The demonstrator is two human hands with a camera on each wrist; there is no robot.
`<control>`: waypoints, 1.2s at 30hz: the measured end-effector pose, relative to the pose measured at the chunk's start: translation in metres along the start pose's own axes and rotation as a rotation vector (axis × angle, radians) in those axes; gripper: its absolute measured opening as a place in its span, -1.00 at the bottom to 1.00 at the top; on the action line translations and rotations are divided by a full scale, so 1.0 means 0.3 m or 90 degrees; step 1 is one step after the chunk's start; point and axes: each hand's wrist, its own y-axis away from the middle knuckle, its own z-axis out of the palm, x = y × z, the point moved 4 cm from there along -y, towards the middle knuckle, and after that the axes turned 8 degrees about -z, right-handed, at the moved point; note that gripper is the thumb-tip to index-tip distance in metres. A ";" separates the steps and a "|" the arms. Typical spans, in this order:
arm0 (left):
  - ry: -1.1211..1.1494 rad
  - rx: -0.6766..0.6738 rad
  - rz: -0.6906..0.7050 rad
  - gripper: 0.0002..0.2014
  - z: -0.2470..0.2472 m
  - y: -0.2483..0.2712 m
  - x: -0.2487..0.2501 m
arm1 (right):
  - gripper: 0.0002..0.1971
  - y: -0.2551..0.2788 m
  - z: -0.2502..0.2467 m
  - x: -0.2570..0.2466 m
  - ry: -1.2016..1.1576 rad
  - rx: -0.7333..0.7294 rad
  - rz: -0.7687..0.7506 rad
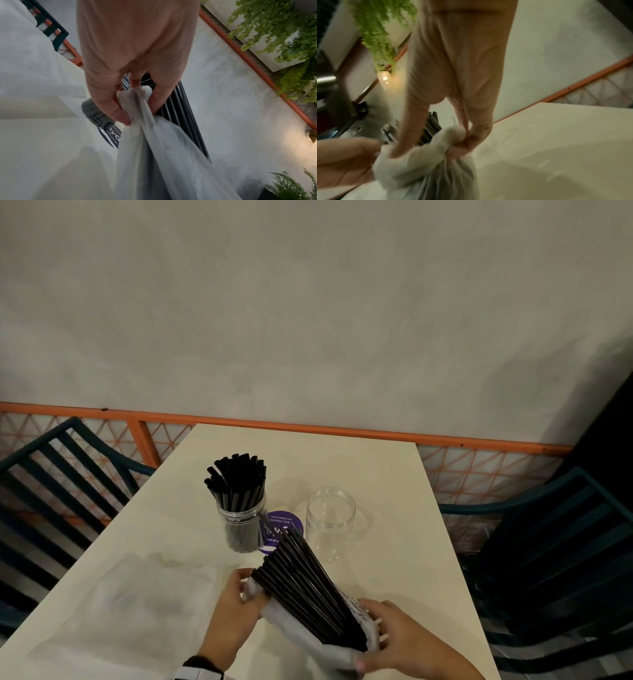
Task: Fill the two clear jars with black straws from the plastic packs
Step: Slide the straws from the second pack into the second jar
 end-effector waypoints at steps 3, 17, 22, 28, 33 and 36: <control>0.018 0.010 0.002 -0.79 -0.007 0.001 0.012 | -0.41 -0.019 -0.004 0.011 0.139 0.095 -0.060; -0.086 -0.042 0.124 -0.53 0.034 0.068 0.068 | -0.83 -0.051 0.030 -0.005 0.211 0.324 -0.079; -0.132 0.095 0.192 -0.67 0.045 0.075 0.102 | -0.73 -0.052 0.036 -0.022 0.009 0.338 -0.064; -0.173 0.093 0.206 -0.61 0.080 0.085 0.083 | -0.77 -0.064 0.026 -0.004 -0.084 0.394 -0.062; -0.187 0.027 0.230 -0.53 0.135 0.126 0.078 | -0.69 -0.094 0.027 0.025 -0.090 0.459 -0.050; -0.212 0.032 0.269 -0.68 0.140 0.127 0.096 | -0.73 -0.092 0.024 0.009 -0.075 0.471 -0.074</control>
